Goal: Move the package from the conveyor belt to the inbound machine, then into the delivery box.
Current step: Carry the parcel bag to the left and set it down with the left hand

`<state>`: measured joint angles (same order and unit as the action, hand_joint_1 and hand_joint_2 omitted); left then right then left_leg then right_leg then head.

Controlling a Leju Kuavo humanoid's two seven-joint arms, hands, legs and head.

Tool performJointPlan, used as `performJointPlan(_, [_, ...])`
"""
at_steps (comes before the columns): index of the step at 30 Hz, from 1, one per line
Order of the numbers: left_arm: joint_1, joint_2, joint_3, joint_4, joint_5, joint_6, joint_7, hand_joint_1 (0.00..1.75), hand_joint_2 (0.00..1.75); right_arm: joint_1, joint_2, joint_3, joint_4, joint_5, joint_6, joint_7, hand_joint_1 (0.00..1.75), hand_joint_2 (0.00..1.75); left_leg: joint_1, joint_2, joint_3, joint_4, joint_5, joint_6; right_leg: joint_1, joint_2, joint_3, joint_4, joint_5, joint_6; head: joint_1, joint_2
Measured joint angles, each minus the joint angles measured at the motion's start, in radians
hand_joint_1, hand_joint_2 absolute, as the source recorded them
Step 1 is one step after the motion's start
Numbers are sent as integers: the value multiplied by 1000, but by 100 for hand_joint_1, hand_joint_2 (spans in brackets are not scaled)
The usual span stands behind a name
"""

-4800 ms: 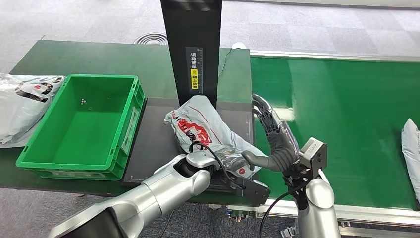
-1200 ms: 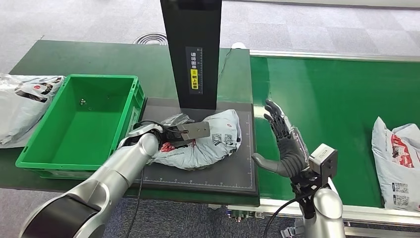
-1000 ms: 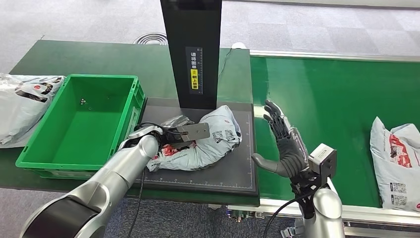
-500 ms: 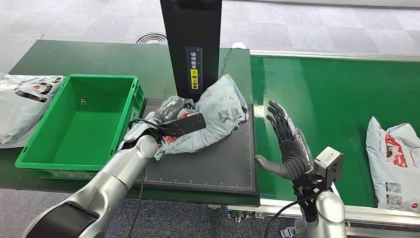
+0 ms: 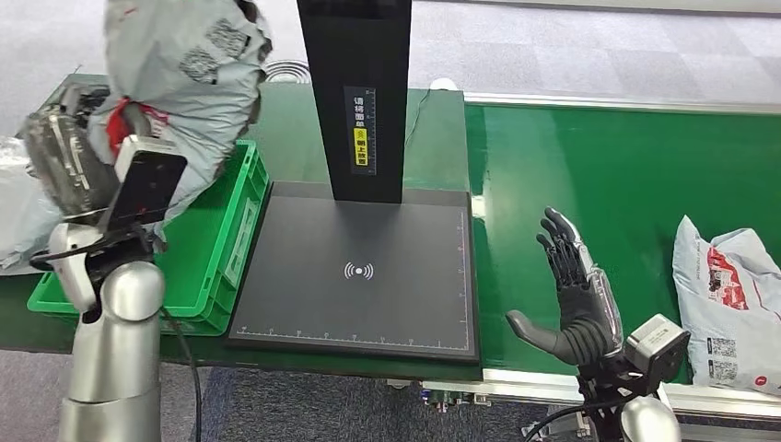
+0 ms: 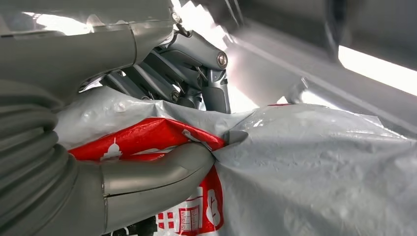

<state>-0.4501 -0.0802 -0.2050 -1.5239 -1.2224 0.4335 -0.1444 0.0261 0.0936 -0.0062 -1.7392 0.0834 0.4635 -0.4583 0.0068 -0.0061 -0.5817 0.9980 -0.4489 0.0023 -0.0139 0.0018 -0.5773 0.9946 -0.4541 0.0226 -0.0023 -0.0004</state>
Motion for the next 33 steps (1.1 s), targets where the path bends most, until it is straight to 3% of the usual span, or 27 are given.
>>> performJointPlan(5, [38, 23, 135, -46, -78, -125, 140, 175, 175, 14, 1, -2, -13, 20, 0, -1, 0, 175, 0, 0, 1, 0, 0, 0, 0, 0, 1, 0, 0, 0, 0, 0])
performJointPlan(10, [48, 45, 249, 52, -188, -309, 235, 175, 175, 15, 5, -2, -10, 36, 4, 0, 0, 175, 0, 0, 2, 0, 0, 0, 0, 0, 2, 0, 0, 0, 0, 0])
performJointPlan(17, [64, 47, 282, 193, -233, -342, 262, 175, 175, 13, 7, 3, 2, 39, 5, -3, 0, 175, 0, 0, 1, 0, 0, 0, 0, 0, 2, 0, 0, 0, 0, 0])
performJointPlan(22, [63, 48, 287, 263, -263, -438, 299, 175, 175, 7, 11, 8, 10, 39, 8, -2, 0, 175, 0, 0, 1, 0, 0, 0, 0, -1, 2, 0, 0, 0, 0, 0])
performJointPlan(25, [48, 53, 305, 362, -260, -445, 322, 175, 175, 0, 15, 14, 17, 39, 15, 4, 0, 175, 0, 0, 1, 0, 0, 0, 0, 0, 2, 0, 0, 0, 0, 0])
performJointPlan(26, [35, 58, 315, 402, -257, -435, 324, 142, 175, -2, 16, 16, 19, 39, 16, 7, 0, 175, 0, 0, 2, 0, 1, 0, 0, 0, 2, 0, 0, 0, 0, 0])
performJointPlan(29, [-9, 73, 348, 510, -251, -358, 322, 11, 175, -7, 20, 18, 23, 35, 17, 14, 0, 175, 0, 0, 2, 0, 1, -1, 0, 0, 2, 0, 1, 0, 0, 0])
performJointPlan(30, [-21, 75, 360, 535, -247, -324, 318, 0, 175, -8, 20, 18, 25, 34, 17, 15, 0, 175, 0, 0, 2, 0, 1, -1, 0, 0, 2, 0, 1, 0, 0, 0])
performJointPlan(33, [-38, 76, 386, 565, -218, -241, 284, 0, 175, -8, 20, 18, 27, 28, 16, 17, 0, 175, 0, 0, 2, 0, 1, -1, 0, 0, 2, 0, 0, -1, 0, 0])
